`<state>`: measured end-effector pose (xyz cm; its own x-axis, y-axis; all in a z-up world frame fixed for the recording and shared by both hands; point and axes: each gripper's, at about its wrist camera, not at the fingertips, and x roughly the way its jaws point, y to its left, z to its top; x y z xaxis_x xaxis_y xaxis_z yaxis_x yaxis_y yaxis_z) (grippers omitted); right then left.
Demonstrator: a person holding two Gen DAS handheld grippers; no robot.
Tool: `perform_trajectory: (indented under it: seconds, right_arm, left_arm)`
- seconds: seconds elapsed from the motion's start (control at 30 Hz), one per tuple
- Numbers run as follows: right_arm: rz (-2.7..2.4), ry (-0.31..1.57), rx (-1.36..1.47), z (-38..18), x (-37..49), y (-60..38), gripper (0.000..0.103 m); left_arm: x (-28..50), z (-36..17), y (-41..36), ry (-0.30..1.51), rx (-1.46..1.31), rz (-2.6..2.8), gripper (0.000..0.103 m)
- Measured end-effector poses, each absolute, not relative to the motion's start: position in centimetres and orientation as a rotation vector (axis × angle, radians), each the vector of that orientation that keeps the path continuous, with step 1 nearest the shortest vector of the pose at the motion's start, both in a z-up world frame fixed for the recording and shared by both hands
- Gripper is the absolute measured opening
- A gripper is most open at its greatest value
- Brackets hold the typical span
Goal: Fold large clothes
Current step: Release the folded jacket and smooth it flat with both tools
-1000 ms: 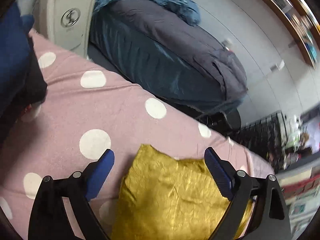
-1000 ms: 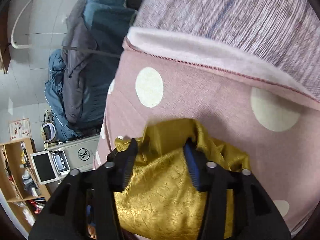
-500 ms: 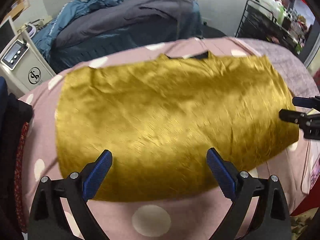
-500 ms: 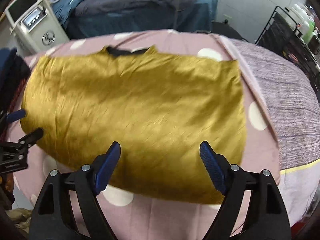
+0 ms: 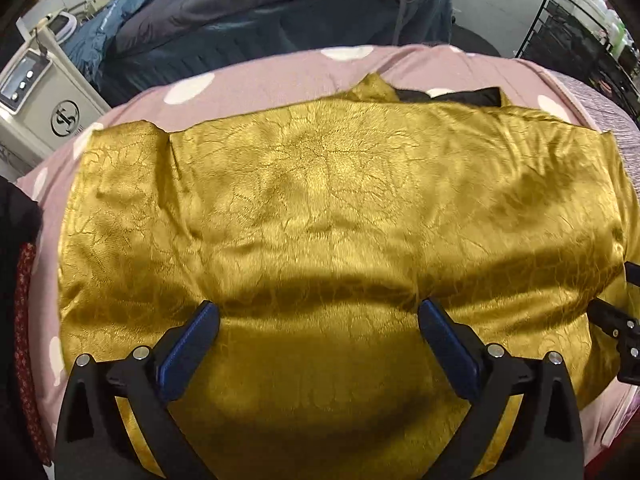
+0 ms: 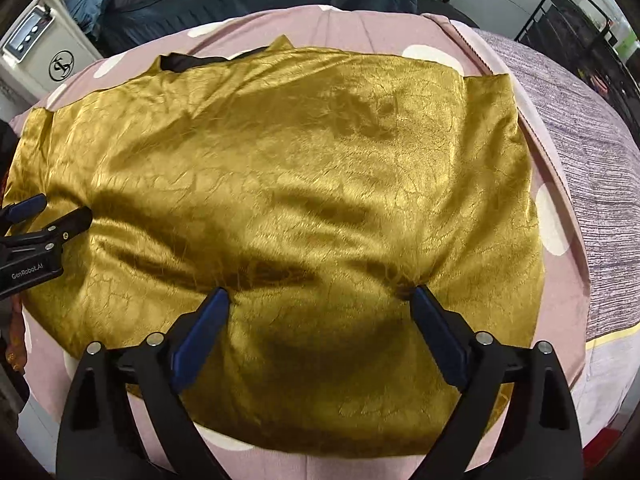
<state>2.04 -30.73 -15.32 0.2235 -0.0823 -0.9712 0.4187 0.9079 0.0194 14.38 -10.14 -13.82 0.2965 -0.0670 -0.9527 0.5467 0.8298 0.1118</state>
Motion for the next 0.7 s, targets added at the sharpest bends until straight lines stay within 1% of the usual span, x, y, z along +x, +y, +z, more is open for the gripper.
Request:
perform_trajectory:
  seconds: [0.07,0.1,0.5,0.7]
  right_arm:
    - [-0.360,1.322,0.290,-16.1,2.5,-30.9,0.097]
    - [-0.363,1.331,0.280,-16.5,2.6,-30.8,0.097]
    - [-0.378,1.398,0.304,-19.3,4.6,-31.3,0.099]
    - [-0.374,1.378,0.320,-19.4,5.1,-31.8,0.099]
  left_arm:
    - [15.1,-14.6,-10.3,1.230,0.460,-0.431,0.098]
    - [15.4,-14.9,-10.4,1.237,0.461,-0.434,0.098]
    - [17.0,-16.6,-11.3,1.268,0.467,-0.436,0.098]
    - [17.4,-16.7,-11.7,1.271,0.470,-0.427,0.098]
